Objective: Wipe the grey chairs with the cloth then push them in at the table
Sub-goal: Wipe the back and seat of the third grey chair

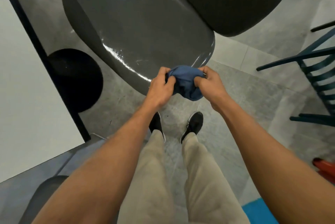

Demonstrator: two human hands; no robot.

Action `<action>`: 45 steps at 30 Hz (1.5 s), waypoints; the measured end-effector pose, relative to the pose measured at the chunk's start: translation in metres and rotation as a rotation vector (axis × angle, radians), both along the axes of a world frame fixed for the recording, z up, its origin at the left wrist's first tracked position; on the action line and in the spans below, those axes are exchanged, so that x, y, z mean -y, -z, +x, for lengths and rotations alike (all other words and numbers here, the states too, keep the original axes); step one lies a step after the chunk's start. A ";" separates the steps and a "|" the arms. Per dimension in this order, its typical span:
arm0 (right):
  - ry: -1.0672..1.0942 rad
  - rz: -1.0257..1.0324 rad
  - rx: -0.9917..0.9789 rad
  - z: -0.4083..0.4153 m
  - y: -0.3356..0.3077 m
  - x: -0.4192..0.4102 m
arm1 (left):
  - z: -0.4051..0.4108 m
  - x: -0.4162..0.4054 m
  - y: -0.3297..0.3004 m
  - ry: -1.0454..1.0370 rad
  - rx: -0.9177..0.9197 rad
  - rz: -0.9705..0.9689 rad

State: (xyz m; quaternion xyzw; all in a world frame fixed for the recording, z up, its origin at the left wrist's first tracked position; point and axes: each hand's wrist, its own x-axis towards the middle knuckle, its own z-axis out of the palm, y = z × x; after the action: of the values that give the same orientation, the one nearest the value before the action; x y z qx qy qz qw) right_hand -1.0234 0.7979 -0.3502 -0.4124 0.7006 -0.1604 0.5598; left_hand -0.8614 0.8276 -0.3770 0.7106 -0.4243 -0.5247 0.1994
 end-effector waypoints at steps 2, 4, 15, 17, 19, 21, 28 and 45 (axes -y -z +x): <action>-0.014 -0.010 0.015 0.000 -0.025 -0.007 | 0.002 -0.011 -0.024 -0.013 -0.026 -0.025; -0.024 -0.014 0.026 -0.001 -0.051 -0.014 | 0.005 -0.023 -0.046 -0.024 -0.041 -0.059; -0.106 -0.146 0.160 0.007 -0.176 -0.035 | 0.043 -0.057 -0.155 0.024 -0.056 -0.259; -0.139 -0.183 0.193 0.012 -0.193 -0.038 | 0.050 -0.060 -0.173 0.043 -0.071 -0.251; -0.169 -0.221 0.233 0.017 -0.207 -0.040 | 0.054 -0.063 -0.190 0.049 -0.114 -0.237; -0.210 -0.252 0.284 0.019 -0.218 -0.041 | 0.056 -0.067 -0.205 0.038 -0.176 -0.235; -0.328 -0.210 0.455 0.012 -0.250 -0.040 | 0.043 -0.086 -0.245 0.067 -0.186 -0.231; -0.821 -0.130 0.370 -0.032 -0.269 -0.065 | -0.046 -0.204 -0.267 -0.339 0.219 -0.370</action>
State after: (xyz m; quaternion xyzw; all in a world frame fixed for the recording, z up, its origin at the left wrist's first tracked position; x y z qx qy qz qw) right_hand -1.0552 0.8633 -0.0810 -0.6549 0.3555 -0.0399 0.6657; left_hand -0.9076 1.0320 -0.1097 0.7755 -0.4070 -0.3175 0.3636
